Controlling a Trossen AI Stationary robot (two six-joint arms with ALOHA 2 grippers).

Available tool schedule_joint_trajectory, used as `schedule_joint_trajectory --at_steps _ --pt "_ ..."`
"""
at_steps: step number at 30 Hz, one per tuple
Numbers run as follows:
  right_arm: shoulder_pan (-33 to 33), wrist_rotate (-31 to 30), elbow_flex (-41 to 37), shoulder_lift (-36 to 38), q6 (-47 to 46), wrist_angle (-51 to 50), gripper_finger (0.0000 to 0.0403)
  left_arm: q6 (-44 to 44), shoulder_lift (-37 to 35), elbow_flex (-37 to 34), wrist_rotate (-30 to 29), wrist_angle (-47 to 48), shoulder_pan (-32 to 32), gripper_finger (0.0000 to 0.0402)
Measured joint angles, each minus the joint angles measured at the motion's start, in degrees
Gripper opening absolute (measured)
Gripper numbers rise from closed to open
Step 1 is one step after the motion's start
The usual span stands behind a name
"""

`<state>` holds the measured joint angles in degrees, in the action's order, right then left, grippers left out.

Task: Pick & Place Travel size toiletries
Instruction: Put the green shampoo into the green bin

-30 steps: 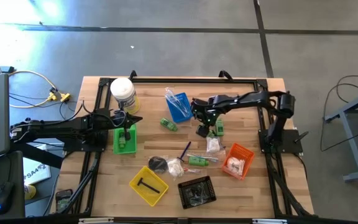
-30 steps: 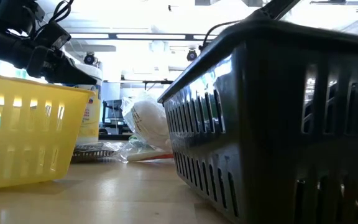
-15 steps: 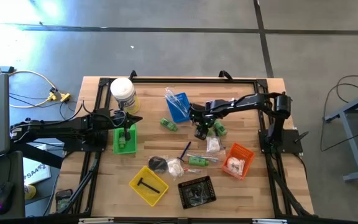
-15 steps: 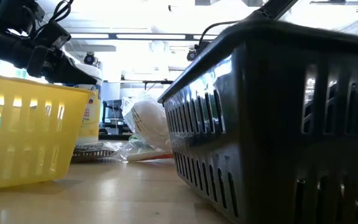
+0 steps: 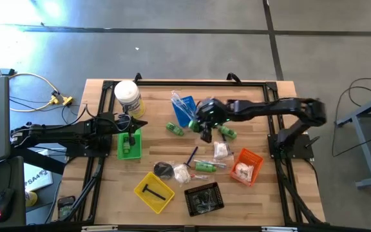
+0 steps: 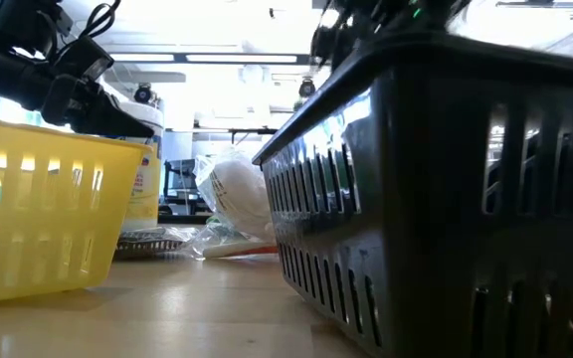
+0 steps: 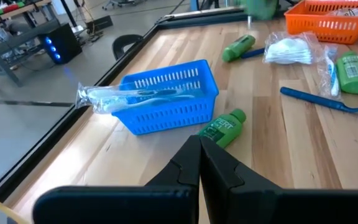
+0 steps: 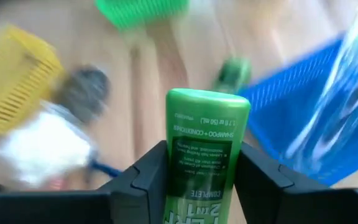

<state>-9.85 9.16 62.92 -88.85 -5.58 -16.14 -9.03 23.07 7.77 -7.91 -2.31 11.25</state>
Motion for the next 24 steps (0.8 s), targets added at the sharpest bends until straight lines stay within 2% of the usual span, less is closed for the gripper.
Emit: schedule_joint_trajectory --at_steps 5,10,14,17,24 --pt "-0.73 0.38 -6.82 13.19 1.04 9.20 0.0154 0.35 0.01 0.00 -0.02 1.21 0.00 0.0000" --pt "-2.77 1.47 -18.57 29.35 0.87 24.91 0.0160 0.94 0.02 0.00 0.00 1.30 0.00 0.0000" --pt "-4.14 0.18 -27.21 40.99 0.69 30.89 0.0154 0.95 0.02 0.00 -0.02 1.16 0.00 0.0000" --pt "-4.20 -0.23 -33.07 46.84 0.66 35.19 0.0156 0.95 0.01 0.00 0.00 0.49 0.00 0.0000" --pt "-2.77 -0.97 -47.67 54.94 -3.28 46.93 0.0160 0.69 0.00 0.00 0.00 -1.11 0.00 0.0000"
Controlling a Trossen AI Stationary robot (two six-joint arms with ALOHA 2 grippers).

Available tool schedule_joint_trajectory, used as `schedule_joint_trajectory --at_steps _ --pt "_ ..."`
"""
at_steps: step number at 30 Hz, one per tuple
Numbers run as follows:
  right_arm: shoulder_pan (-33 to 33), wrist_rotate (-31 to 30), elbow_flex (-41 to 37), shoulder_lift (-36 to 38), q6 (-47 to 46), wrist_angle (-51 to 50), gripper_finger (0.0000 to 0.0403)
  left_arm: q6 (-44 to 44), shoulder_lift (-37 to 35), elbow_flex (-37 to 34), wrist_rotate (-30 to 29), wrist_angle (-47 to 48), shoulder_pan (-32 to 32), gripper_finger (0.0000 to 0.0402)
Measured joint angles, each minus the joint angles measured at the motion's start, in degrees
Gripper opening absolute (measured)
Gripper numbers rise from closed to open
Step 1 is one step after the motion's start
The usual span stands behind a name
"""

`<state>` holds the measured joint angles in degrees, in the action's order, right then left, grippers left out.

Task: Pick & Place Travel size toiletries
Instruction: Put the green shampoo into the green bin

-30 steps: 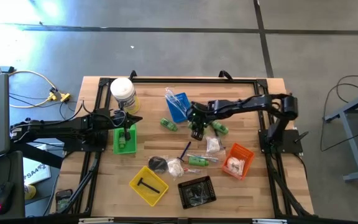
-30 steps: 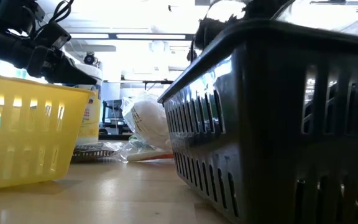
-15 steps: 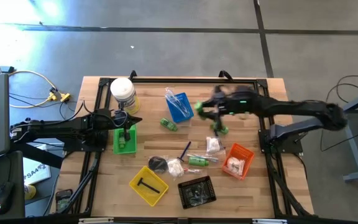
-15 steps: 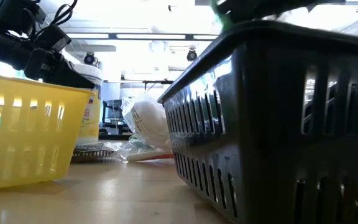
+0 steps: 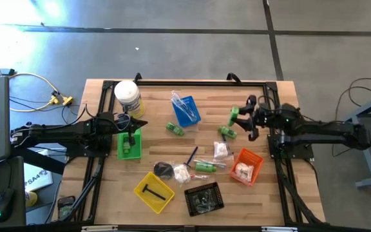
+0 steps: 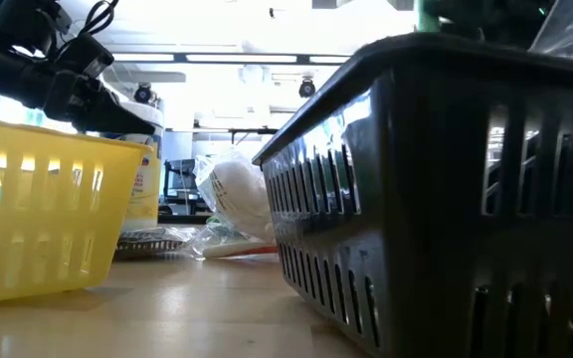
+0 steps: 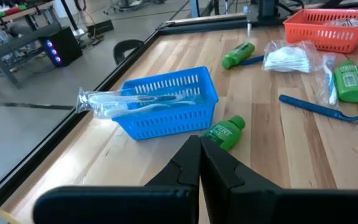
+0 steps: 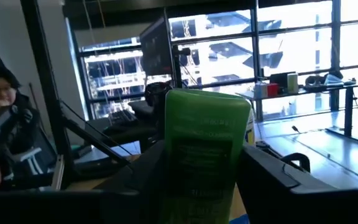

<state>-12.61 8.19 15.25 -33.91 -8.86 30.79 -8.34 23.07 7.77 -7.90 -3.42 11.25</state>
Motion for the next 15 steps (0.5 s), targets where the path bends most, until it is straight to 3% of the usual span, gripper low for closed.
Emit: schedule_joint_trajectory --at_steps 7,15 --pt "-0.03 -2.15 -9.40 2.55 -3.50 8.13 0.0159 -0.02 0.02 0.00 0.00 0.10 0.00 0.0000" --pt "0.07 -6.49 -6.79 -0.57 -5.08 4.65 0.0157 -0.02 0.00 0.00 0.00 0.09 0.00 0.0000"
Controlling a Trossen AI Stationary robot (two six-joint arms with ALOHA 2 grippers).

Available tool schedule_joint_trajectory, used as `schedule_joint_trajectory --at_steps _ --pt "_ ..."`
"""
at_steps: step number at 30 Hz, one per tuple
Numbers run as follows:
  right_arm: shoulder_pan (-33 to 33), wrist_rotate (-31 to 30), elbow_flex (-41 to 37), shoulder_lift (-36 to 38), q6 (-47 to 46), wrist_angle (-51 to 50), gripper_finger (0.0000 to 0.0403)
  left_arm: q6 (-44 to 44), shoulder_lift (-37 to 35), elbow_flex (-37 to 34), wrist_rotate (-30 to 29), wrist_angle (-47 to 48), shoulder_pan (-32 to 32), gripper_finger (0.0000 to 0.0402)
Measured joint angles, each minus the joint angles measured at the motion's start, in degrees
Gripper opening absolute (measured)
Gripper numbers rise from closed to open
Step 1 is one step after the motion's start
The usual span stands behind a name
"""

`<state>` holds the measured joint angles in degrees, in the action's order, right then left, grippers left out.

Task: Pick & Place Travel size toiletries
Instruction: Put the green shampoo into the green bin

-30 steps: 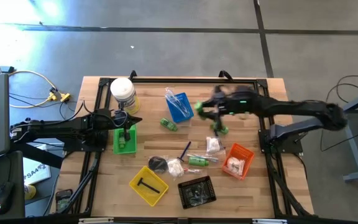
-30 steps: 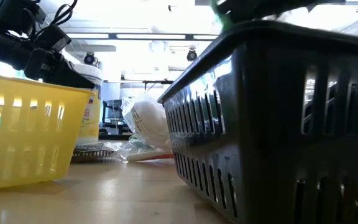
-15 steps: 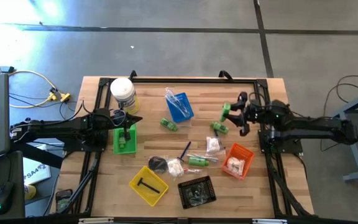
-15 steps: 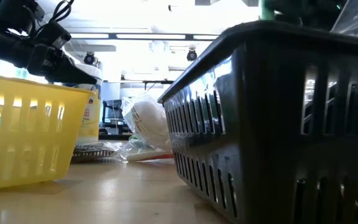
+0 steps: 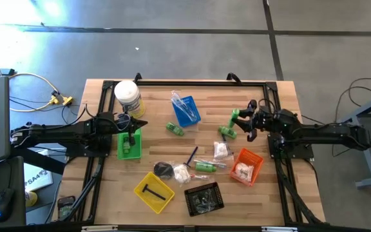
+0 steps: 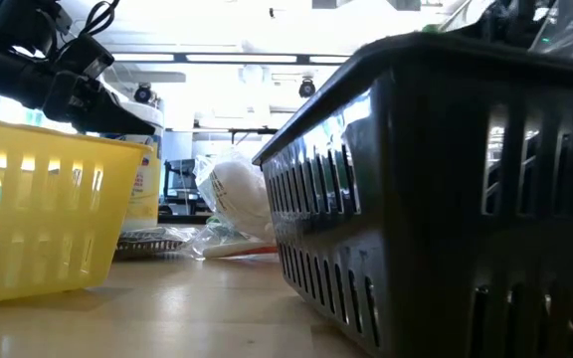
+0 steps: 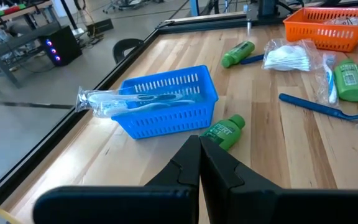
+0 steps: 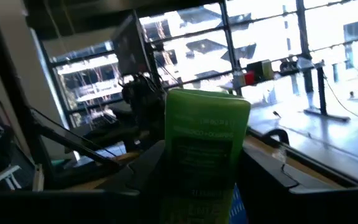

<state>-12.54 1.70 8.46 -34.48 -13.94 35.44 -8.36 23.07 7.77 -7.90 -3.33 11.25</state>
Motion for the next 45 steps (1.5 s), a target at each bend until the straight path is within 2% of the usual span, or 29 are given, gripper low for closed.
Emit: schedule_joint_trajectory --at_steps 7,16,20,27,32,38,45 --pt "3.60 -0.53 15.28 -13.40 0.50 -15.06 0.0161 -0.27 -0.09 0.00 1.72 -1.89 -0.02 0.0000" --pt "5.93 -1.50 39.73 -38.42 8.09 -27.50 0.0162 -2.29 -2.97 0.03 1.84 -3.43 -0.02 0.0000" --pt "5.91 0.42 51.83 -49.08 14.07 -36.22 0.0161 -2.46 -5.99 0.52 1.84 -2.64 -0.02 0.0000" --pt "5.91 5.99 68.28 -62.52 22.78 -38.79 0.0159 -2.34 -14.31 0.55 1.09 -0.74 -0.02 0.0000" --pt "5.91 6.07 79.10 -70.49 28.82 -40.44 0.0158 -1.28 -22.50 0.80 0.08 3.65 -0.02 0.0000" --pt "6.31 8.91 92.84 -80.72 32.28 -45.48 0.0159 -0.34 -22.42 5.47 -1.64 15.06 -0.02 0.0000" --pt "8.04 9.11 105.39 -91.07 37.19 -50.74 0.0158 1.53 -22.72 6.97 -2.72 18.32 -0.03 0.0000"
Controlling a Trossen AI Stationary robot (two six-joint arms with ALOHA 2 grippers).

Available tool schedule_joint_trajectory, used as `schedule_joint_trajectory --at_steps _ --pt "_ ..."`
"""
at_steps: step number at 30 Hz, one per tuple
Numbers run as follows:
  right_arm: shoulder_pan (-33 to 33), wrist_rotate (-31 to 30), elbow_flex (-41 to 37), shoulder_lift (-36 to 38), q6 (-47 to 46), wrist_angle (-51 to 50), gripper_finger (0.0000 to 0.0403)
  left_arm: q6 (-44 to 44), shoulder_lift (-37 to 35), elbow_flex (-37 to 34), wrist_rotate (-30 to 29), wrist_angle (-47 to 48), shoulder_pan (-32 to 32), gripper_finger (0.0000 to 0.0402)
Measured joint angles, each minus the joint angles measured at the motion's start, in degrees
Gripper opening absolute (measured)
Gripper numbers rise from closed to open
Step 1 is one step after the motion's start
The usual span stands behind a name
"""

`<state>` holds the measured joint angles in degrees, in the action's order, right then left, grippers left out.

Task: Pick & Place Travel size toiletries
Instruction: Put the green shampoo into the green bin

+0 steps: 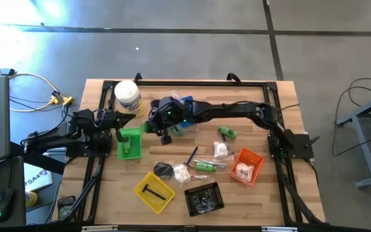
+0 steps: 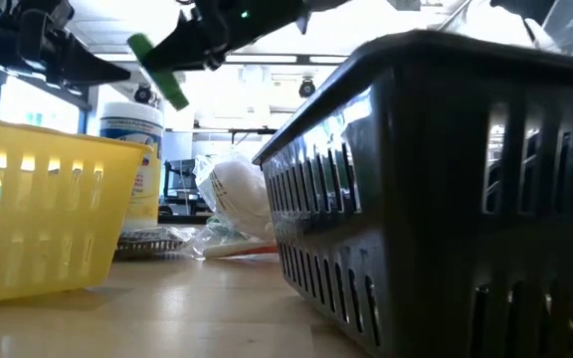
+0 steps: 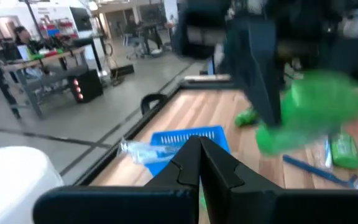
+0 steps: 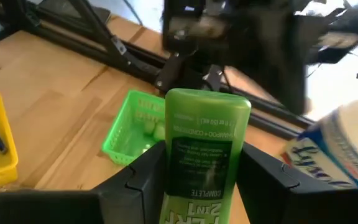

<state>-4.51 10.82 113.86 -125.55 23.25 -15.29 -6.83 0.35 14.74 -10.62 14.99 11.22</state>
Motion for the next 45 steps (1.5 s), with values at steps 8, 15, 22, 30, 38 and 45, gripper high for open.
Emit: schedule_joint_trajectory --at_steps 8,15,22,30,38,45 --pt "-1.23 8.64 1.25 0.55 -4.63 2.95 0.0160 0.17 0.02 -0.39 3.70 0.59 -0.01 0.0000" --pt "-4.66 18.44 0.32 1.90 -10.47 -0.01 0.0161 -0.51 0.73 -1.40 14.84 -4.36 -0.07 0.0014" --pt "-4.87 22.47 -3.65 1.81 -14.22 9.91 0.0159 -0.43 0.93 -5.08 16.59 -15.53 -0.06 0.0111" --pt "-4.75 18.33 -4.32 1.81 -14.08 15.70 0.0160 -0.33 0.97 -5.59 16.34 -20.29 -0.06 0.0273" --pt "-2.69 13.98 -4.32 1.44 -9.80 17.23 0.0162 1.13 4.51 -5.60 16.53 -26.59 -0.06 0.0360" --pt "-1.63 11.64 -4.32 1.35 -7.96 17.18 0.0160 1.47 12.05 -5.60 18.52 -33.36 -0.04 0.0365"
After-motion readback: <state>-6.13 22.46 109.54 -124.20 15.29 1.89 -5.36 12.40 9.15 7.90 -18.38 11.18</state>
